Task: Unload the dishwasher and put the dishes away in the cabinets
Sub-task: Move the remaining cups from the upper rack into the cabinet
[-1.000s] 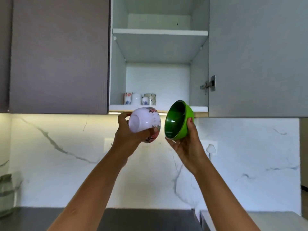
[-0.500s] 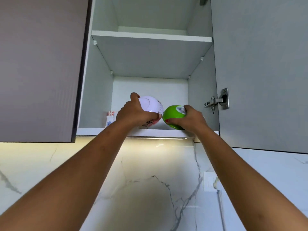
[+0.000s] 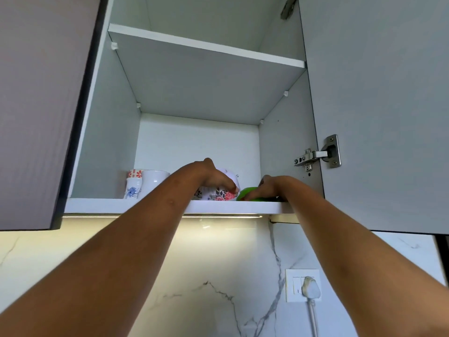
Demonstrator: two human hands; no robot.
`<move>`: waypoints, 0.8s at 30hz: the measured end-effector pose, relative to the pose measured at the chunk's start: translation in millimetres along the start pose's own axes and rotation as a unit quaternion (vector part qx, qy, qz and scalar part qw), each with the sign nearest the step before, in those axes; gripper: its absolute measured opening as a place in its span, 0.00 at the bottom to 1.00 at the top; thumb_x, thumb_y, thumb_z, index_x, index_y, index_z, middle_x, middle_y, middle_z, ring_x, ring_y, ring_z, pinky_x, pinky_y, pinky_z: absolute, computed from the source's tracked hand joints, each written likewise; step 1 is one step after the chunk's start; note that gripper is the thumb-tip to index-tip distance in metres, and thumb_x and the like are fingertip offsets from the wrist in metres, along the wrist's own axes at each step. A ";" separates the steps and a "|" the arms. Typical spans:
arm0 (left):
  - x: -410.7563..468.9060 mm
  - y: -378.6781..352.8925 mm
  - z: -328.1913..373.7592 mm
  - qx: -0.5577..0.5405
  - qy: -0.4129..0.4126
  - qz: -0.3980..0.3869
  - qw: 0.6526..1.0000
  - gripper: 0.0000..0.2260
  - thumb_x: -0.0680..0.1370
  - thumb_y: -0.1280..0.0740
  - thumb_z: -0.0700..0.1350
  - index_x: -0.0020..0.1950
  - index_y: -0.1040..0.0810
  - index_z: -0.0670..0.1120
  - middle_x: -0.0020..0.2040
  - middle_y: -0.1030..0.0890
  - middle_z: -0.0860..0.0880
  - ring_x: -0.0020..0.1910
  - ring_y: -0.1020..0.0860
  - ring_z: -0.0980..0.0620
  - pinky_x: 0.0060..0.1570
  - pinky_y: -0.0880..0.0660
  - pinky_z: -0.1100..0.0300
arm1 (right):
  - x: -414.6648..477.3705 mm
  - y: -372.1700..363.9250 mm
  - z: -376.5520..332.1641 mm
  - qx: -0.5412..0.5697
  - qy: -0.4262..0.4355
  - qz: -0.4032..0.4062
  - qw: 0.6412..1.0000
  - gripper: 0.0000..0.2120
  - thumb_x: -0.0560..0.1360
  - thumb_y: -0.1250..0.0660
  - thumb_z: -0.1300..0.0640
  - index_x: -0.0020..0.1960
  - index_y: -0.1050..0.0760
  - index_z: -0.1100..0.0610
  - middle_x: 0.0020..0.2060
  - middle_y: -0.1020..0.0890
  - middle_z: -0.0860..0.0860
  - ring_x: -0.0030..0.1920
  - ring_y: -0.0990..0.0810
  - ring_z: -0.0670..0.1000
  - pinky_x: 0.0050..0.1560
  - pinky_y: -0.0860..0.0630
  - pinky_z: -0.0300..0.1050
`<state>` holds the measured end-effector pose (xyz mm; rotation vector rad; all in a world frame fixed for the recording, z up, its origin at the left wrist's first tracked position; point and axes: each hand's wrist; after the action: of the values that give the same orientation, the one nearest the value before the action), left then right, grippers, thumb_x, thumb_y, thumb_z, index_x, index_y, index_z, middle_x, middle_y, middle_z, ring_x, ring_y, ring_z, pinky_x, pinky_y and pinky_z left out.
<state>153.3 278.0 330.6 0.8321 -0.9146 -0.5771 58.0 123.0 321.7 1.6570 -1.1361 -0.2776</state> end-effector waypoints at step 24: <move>38.5 -15.4 9.9 0.221 -0.001 -0.080 0.972 0.22 0.80 0.39 0.52 0.68 0.31 0.39 0.61 0.24 0.41 0.41 0.26 0.47 0.46 0.30 0.59 | 18.4 -6.7 7.4 -0.149 0.067 0.065 0.984 0.17 0.74 0.35 0.62 0.63 0.24 0.60 0.61 0.23 0.56 0.62 0.24 0.55 0.62 0.27 0.45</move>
<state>162.6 237.2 338.8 1.3168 -0.9988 -0.5194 66.3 104.0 319.2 1.3135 -1.0405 -0.2372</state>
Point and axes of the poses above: each hand's wrist, its own x-axis towards the middle knuckle, its own y-axis out of the back of the hand, z = x × y
